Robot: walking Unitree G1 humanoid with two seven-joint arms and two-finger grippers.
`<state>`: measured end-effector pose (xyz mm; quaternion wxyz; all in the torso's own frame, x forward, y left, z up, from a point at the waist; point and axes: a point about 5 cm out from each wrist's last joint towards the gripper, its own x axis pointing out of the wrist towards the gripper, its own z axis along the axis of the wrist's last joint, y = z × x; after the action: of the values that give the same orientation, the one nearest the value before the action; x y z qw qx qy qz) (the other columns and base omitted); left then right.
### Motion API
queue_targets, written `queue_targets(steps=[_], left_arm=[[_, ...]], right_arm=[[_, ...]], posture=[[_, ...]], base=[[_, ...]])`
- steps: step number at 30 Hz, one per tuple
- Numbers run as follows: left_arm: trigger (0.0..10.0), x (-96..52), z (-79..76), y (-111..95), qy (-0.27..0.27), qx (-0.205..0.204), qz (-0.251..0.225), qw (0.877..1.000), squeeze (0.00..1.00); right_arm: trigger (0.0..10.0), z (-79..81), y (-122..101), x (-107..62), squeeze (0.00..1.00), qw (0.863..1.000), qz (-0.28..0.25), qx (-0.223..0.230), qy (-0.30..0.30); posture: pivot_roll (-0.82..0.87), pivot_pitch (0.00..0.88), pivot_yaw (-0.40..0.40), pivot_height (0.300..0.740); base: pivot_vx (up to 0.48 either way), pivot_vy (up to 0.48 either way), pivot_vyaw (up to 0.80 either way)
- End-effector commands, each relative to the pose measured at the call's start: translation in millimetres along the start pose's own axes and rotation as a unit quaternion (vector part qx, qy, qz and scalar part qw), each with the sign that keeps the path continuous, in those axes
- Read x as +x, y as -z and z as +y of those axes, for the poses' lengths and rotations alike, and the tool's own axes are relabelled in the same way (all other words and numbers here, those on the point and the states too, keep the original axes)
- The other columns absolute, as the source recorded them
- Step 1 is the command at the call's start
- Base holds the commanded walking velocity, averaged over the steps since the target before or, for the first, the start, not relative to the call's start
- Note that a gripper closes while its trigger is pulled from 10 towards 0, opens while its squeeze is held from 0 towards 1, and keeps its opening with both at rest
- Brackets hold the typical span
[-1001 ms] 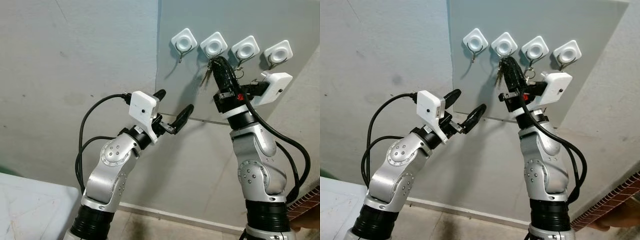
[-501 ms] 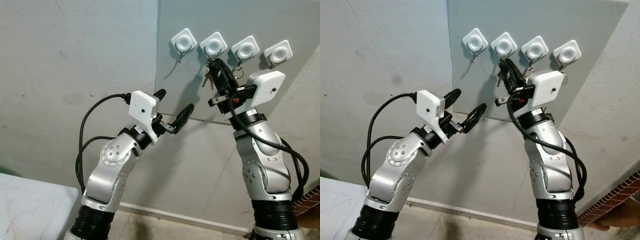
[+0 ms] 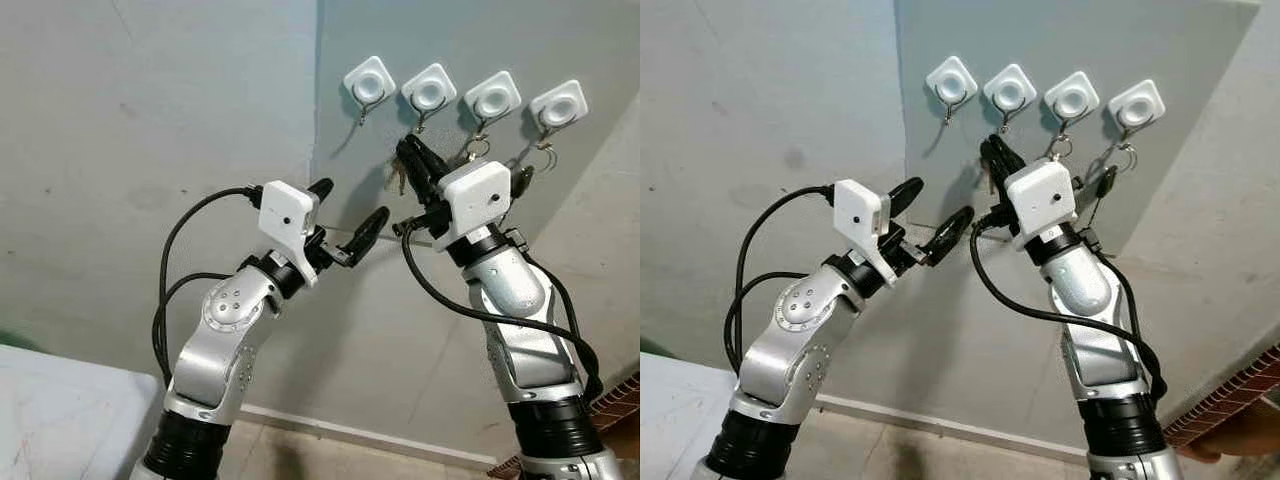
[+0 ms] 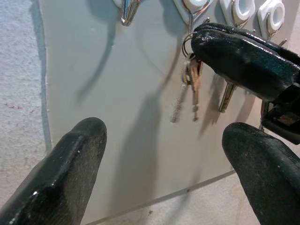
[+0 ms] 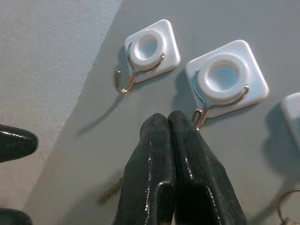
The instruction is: Hang keys on a hook
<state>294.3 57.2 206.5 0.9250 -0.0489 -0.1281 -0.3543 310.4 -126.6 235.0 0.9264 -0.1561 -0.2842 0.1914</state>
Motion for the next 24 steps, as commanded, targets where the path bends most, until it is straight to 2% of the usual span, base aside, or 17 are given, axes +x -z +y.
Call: queue_targets(steps=[1,3,5,8,18,21,24], left_arm=[[10.0,1.3,-1.1,-8,0.004,0.003,-0.011,1.0,0.0],[10.0,1.3,-1.1,-8,0.004,0.002,-0.011,1.0,0.0],[10.0,1.4,-1.6,-8,0.005,0.001,-0.011,1.0,0.0],[10.0,1.8,-2.0,-8,0.006,0.0,-0.012,1.0,0.0],[10.0,2.3,-2.5,-7,0.007,-0.002,-0.011,1.0,0.0],[10.0,2.1,-2.5,-8,0.007,-0.002,-0.011,1.0,0.0],[10.0,1.8,-2.2,-8,0.006,-0.004,-0.011,1.0,0.0]], right_arm=[[10.0,-3.2,0,1.5,0.0,1.0,-0.004,0.006,0.013],[10.0,-3.4,0,1.3,0.0,1.0,-0.005,0.009,0.015],[10.0,-7.1,-3,0.7,0.0,0.998,-0.017,0.054,0.037],[10.0,-10.8,-8,1.7,0.0,0.994,-0.034,0.089,0.049],[10.0,-14.2,-14,4.5,0.0,0.99,-0.05,0.122,0.053],[10.0,-10.0,-13,4.2,0.0,0.99,-0.044,0.132,0.037],[10.0,0.9,-3,0.8,0.0,0.99,-0.01,0.137,-0.001]], posture=[[0.05,0.0,-0.019,0.74],[0.05,0.0,-0.019,0.74],[0.05,0.0,-0.016,0.74],[0.05,0.0,-0.015,0.74],[0.05,0.0,-0.016,0.74],[0.05,0.0,-0.016,0.74],[0.05,0.0,-0.016,0.74]], base=[[0.0,0.0,0.0],[0.0,0.0,0.0],[0.0,0.0,0.0],[0.0,0.0,0.0],[0.0,0.0,0.0],[0.0,0.0,0.0],[0.0,0.0,0.0]])
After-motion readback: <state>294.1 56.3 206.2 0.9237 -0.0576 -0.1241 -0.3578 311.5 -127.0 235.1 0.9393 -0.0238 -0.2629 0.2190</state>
